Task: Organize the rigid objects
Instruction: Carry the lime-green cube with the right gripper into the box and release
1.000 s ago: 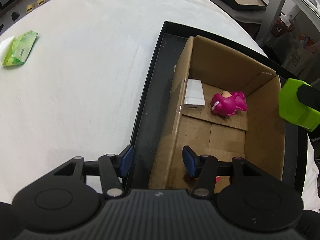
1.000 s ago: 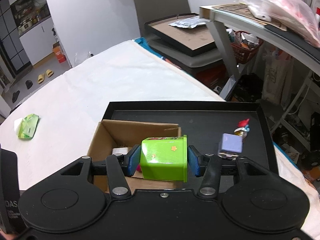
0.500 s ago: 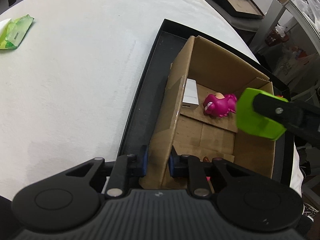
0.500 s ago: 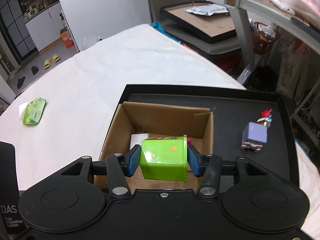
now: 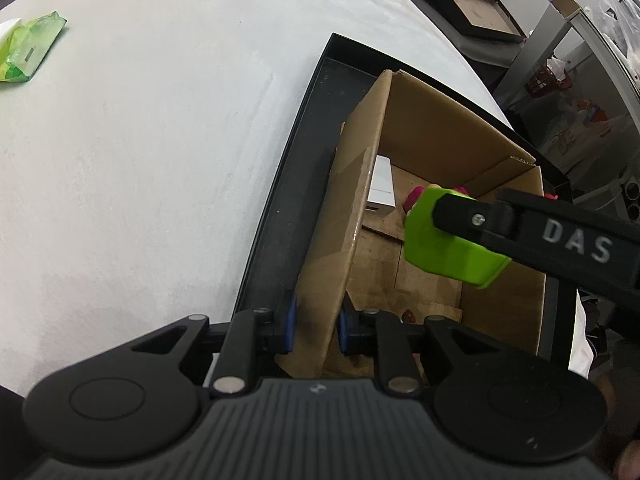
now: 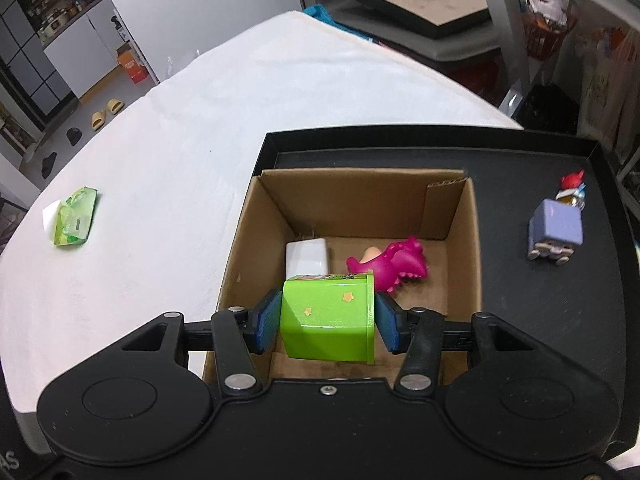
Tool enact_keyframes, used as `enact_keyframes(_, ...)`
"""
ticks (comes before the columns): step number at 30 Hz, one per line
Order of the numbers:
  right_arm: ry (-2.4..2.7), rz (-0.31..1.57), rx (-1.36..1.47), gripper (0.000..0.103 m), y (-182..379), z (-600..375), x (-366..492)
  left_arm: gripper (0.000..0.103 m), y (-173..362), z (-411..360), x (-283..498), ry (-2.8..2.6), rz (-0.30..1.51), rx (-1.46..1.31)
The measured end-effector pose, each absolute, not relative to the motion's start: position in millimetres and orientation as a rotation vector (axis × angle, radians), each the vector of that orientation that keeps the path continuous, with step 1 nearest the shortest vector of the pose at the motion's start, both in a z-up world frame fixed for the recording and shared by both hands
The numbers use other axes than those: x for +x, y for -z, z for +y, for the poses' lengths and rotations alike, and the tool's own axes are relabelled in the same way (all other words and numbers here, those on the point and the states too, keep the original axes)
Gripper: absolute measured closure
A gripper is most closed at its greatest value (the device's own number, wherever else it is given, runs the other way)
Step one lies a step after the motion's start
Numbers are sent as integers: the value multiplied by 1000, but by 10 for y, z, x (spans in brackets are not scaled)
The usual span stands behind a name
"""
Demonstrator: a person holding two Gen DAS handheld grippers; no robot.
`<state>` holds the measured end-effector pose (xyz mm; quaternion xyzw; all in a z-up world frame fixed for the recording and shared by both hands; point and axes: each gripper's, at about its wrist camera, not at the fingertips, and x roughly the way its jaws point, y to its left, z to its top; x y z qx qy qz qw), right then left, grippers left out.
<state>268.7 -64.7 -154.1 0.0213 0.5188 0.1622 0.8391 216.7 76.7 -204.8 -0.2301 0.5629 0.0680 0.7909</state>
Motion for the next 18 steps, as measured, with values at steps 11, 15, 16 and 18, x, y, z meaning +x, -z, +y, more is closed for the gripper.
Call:
enact_keyframes(11,-347,1119,79,52,1612,-573,2737,83,2056,796,2187,-135,1223,-499)
enact_keyframes(15,-344,1112,88,52,1588,-652,2725,83,2036,782,2201,-148,1226,-480)
enact_keyframes(16,-345,1109,92,52,1578,-682,2719,83,2032,769,2197,-151,1226,-476)
enact_keyframes(18,-352,1102,99,52,1556,-720,2715,83,2027,753,2193,-158,1227,-467)
